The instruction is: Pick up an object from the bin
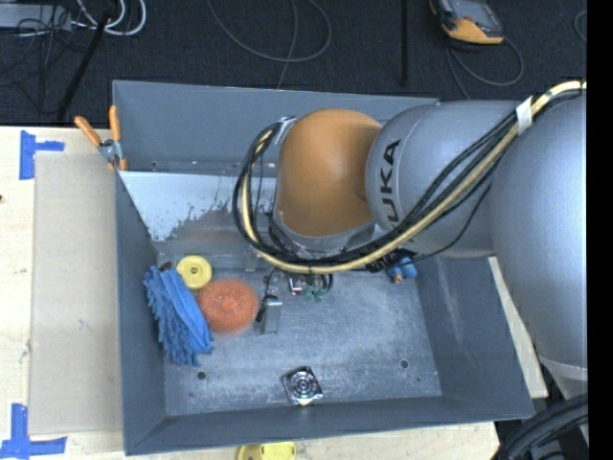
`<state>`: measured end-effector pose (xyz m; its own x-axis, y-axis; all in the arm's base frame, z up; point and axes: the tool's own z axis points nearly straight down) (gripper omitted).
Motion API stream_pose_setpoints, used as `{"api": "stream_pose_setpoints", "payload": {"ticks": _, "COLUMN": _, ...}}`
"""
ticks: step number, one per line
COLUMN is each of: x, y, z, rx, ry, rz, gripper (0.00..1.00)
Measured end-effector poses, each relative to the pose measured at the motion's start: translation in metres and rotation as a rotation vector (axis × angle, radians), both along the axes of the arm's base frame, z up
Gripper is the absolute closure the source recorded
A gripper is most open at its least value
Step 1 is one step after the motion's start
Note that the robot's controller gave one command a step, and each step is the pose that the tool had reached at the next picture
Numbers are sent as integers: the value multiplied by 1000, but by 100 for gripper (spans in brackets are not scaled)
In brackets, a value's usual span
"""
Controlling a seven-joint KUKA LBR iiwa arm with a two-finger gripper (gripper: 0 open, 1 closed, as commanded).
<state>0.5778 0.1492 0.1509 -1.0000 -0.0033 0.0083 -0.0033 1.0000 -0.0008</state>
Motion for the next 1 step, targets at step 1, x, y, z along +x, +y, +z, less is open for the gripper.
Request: {"api": "stream_pose_setpoints", "payload": {"ticks": 1, "x": 2, "y": -1, "z": 5, "rx": 1, "ry": -7, "rz": -3, "gripper": 0}}
